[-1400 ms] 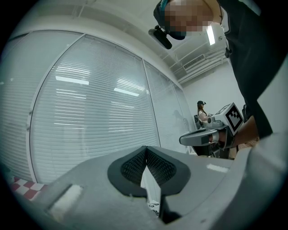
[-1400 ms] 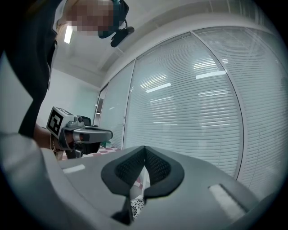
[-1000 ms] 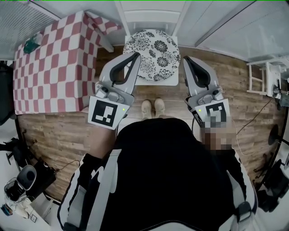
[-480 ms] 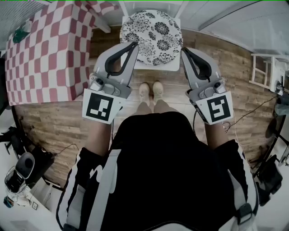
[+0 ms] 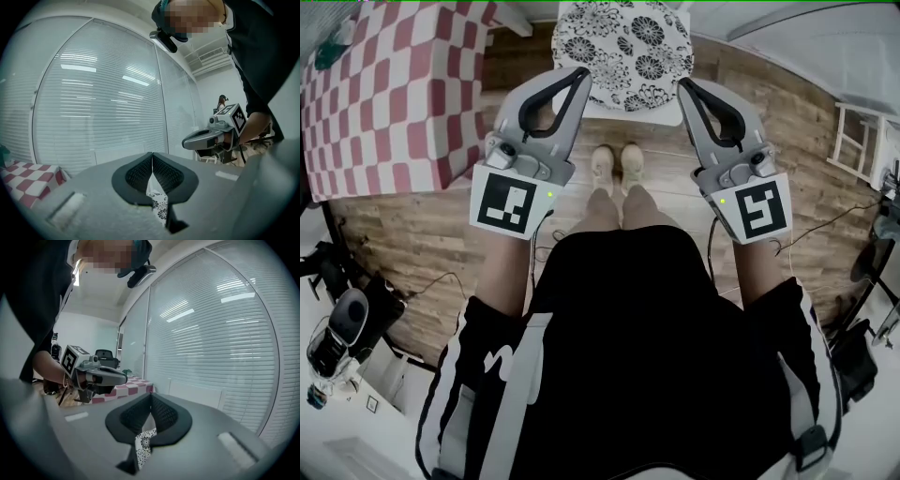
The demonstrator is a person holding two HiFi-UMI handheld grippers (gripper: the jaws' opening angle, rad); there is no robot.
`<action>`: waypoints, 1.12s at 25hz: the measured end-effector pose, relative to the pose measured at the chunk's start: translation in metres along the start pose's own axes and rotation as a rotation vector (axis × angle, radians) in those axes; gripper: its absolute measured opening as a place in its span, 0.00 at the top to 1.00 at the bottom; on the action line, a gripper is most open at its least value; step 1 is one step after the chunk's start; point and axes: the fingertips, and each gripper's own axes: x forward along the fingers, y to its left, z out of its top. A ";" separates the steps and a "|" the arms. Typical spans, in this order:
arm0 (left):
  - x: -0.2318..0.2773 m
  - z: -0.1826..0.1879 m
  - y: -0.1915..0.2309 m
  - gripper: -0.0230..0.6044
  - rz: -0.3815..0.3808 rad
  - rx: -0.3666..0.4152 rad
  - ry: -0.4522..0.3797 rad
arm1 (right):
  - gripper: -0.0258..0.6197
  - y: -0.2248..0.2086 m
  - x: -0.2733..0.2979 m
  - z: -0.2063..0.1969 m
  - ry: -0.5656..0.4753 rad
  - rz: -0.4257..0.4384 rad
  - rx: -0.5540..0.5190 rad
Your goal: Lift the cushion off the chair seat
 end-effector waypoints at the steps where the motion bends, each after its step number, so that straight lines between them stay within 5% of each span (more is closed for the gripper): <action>1: 0.001 -0.007 0.000 0.95 -0.002 -0.001 0.015 | 0.96 0.001 0.001 -0.005 0.008 0.007 -0.008; 16: 0.009 -0.106 -0.012 0.79 -0.063 -0.001 0.157 | 0.90 0.025 0.026 -0.102 0.115 0.118 -0.063; 22: 0.011 -0.140 -0.014 0.73 -0.076 0.019 0.201 | 0.85 0.040 0.032 -0.152 0.266 0.187 -0.207; 28: 0.011 -0.184 -0.023 0.69 -0.125 0.041 0.285 | 0.81 0.051 0.038 -0.187 0.309 0.232 -0.238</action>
